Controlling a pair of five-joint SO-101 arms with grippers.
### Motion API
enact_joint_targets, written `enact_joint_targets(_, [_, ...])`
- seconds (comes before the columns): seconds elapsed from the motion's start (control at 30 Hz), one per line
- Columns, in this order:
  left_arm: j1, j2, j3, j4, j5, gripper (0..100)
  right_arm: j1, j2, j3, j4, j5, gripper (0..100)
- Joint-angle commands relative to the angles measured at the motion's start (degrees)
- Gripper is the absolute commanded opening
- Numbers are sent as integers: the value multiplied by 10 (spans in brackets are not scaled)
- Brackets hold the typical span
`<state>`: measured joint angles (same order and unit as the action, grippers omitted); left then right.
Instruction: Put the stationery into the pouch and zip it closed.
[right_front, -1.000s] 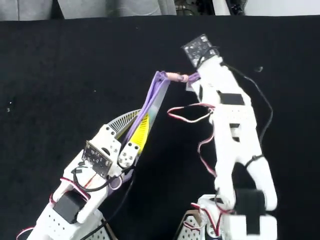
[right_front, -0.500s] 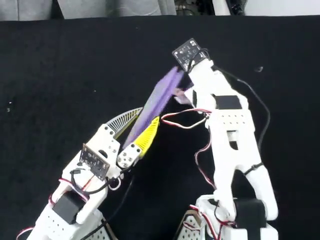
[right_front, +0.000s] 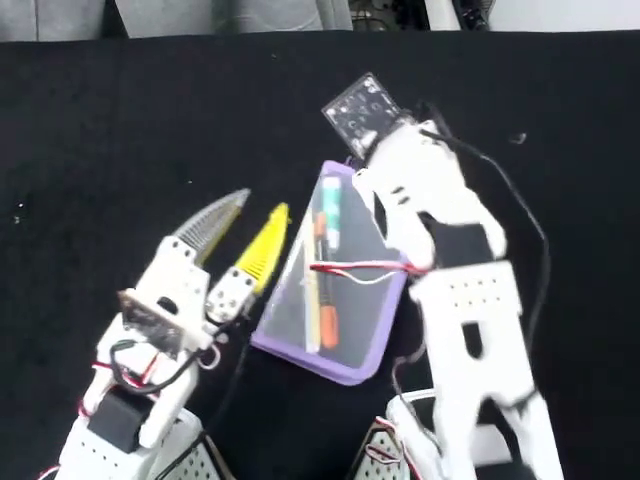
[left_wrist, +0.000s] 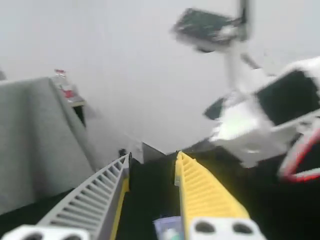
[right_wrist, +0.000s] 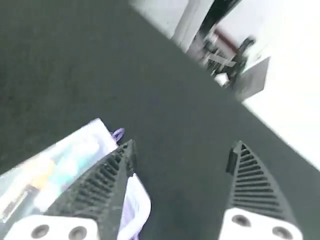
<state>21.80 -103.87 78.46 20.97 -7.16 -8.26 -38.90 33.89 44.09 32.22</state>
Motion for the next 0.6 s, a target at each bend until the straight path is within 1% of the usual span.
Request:
enact_joint_targets(0.0, [-39,-4,-52,-8,-2,151,-6,-88,-3,16,3,297])
enact_joint_targets(0.13, [-72,-5,-71,2,-2,148,16,-180,15,50,2,296])
enact_joint_targets(0.23, [-101,-5,-103,62,-3,84,58,-246,29,75,-5,287])
enact_joint_targets(0.3, [-121,-6,-130,109,-4,27,92,-288,39,84,-39,245])
enact_joint_targets(0.37, [-143,-6,-153,156,-3,40,131,-329,52,87,-74,181])
enact_joint_targets(0.43, [-168,-6,-177,195,-3,30,165,-370,68,85,-96,116])
enact_joint_targets(0.57, [-238,-7,-212,271,-2,30,201,-447,104,86,-105,21])
